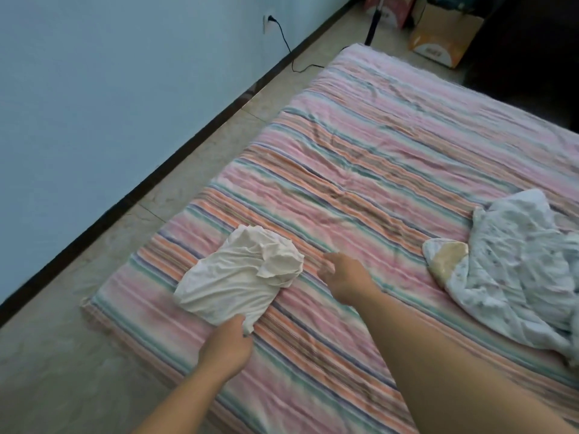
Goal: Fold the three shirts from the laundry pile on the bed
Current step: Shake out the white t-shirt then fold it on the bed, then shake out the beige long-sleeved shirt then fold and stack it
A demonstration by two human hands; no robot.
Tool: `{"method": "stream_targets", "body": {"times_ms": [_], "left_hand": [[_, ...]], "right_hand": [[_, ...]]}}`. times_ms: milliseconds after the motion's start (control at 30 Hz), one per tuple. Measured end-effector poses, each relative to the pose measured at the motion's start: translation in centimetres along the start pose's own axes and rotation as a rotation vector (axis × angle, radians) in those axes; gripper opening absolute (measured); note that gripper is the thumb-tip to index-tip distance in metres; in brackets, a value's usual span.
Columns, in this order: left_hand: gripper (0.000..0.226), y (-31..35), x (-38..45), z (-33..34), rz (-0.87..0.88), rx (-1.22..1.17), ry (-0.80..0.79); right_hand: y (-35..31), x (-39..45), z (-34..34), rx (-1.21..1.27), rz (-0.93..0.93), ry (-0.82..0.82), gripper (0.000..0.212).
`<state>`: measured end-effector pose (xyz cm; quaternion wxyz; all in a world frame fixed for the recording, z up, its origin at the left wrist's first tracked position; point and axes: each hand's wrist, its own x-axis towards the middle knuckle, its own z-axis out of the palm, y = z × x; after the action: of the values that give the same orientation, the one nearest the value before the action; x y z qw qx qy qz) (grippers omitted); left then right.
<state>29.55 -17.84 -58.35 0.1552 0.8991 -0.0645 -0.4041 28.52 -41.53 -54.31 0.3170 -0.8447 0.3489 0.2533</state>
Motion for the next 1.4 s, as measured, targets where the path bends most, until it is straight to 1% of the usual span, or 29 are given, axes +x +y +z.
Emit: {"method": "stream_targets", "body": {"times_ms": [100,133,200,267,367,500,633,733,933,1033,1133,1167,1233,1300,1367,1400], "left_hand": [[0.032,4.1,-1.6,0.4,0.179,0.402,0.077],[0.036,5.6,-2.4,1.0,0.241,0.476,0.071],[0.035,8.6,-3.9,2.4,0.349,0.546,0.006],[0.029,11.5,-5.0,3.7,0.417,0.564,-0.049],[0.037,15.3,-6.4,5.4,0.454,0.556,-0.084],[0.04,19.6,-9.1,9.2,0.471,0.565,-0.144],[0.042,22.4,-12.5,14.1,0.506,0.607,-0.169],[0.045,24.8,-14.9,17.5,0.532,0.655,-0.225],[0.046,29.7,-19.5,23.9,0.613,0.705,-0.285],[0.04,31.5,-21.2,26.9,0.632,0.745,-0.314],[0.022,32.6,-22.6,29.8,0.69,0.794,-0.329],[0.02,32.8,-23.0,30.7,0.7,0.801,-0.339],[0.031,32.9,-23.5,32.6,0.706,0.815,-0.371],[0.035,33.3,-23.5,34.1,0.706,0.856,-0.394],[0.036,33.9,-23.5,35.3,0.706,0.868,-0.395],[0.036,34.2,-23.5,36.0,0.702,0.863,-0.392]], "right_hand": [[2.7,-2.3,-0.8,0.021,0.023,0.015,0.05],[4.0,-3.3,-1.2,0.012,0.032,0.011,0.05],[6.9,-5.4,-2.0,-0.01,0.041,-0.006,0.049],[10.2,-7.6,-3.3,-0.048,0.046,-0.025,0.047],[15.2,-10.9,-5.4,-0.084,0.089,-0.053,0.042],[23.3,-15.5,-7.0,-0.077,0.148,-0.024,0.039],[30.7,-20.2,-7.4,-0.012,0.225,0.002,0.046],[35.9,-23.7,-7.5,0.063,0.287,0.024,0.046],[45.2,-29.1,-7.4,0.157,0.368,0.096,0.034],[48.8,-31.2,-7.6,0.18,0.362,0.13,0.031],[52.6,-33.0,-6.9,0.238,0.398,0.154,0.028],[53.8,-33.6,-6.5,0.251,0.419,0.161,0.023],[56.5,-34.5,-5.2,0.275,0.468,0.169,0.01],[58.7,-35.5,-4.2,0.27,0.49,0.159,0.017],[60.5,-36.2,-3.2,0.27,0.515,0.16,0.011],[61.4,-36.3,-2.5,0.288,0.538,0.163,0.014]]}}
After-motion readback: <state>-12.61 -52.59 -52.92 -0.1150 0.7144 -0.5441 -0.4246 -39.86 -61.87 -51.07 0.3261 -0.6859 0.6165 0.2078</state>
